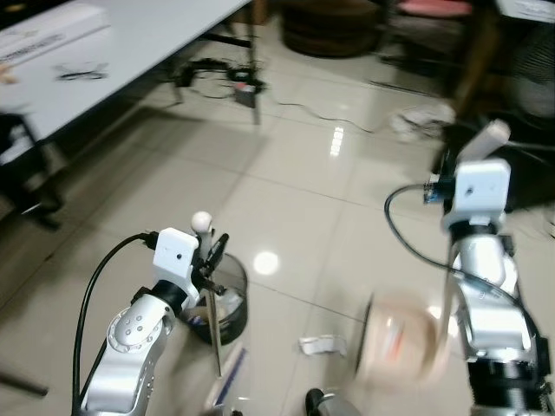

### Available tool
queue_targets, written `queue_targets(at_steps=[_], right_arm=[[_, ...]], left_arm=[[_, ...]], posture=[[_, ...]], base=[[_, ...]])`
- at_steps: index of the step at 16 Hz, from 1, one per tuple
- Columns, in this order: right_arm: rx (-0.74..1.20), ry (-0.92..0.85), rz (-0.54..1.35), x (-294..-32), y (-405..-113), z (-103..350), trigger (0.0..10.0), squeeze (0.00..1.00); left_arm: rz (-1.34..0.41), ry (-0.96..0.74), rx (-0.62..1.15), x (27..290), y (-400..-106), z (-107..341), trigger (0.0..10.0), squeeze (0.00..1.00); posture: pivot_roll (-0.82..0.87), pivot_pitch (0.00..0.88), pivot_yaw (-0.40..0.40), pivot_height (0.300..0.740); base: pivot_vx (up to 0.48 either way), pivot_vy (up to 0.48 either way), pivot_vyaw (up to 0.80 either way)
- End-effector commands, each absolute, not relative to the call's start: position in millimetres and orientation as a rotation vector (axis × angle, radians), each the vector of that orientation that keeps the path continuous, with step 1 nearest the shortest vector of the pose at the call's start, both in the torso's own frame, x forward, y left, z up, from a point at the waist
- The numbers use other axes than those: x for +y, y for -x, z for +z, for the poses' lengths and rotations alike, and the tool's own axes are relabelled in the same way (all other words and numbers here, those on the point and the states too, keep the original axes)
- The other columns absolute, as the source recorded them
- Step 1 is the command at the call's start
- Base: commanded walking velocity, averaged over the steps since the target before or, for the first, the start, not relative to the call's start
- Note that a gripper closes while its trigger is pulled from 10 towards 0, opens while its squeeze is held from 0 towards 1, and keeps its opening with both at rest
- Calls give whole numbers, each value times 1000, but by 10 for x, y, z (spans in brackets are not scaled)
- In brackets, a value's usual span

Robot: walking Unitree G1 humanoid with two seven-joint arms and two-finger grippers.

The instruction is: Sweep floor

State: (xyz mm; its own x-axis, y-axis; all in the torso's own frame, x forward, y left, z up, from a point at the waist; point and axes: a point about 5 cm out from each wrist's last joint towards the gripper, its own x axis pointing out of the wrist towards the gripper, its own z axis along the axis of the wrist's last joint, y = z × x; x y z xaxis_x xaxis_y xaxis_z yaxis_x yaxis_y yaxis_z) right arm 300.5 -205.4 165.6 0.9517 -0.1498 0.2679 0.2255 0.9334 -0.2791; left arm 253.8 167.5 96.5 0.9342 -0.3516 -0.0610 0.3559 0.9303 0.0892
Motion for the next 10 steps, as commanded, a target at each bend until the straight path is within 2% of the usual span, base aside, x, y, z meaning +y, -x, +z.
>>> queue_targets(at_steps=[1, 4, 10], right_arm=[[-339, 284, -195, -2007, -2981, 1813, 10000, 0], [-291, 247, -131, -1917, -2945, 1678, 10000, 0], [-202, 186, -112, -1862, -2886, 1479, 10000, 0]], left_arm=[[-305, -119, 4, 1741, -2571, 1011, 10000, 0], [-311, -112, -19, 1693, -2598, 1030, 10000, 0], [-324, -119, -20, 1639, -2600, 1007, 10000, 0]], posture=[[0, 60, 53, 740], [-3, 53, 54, 740], [-11, 35, 55, 740]], base=[[0, 0, -800], [0, 0, -800], [307, 0, -800]])
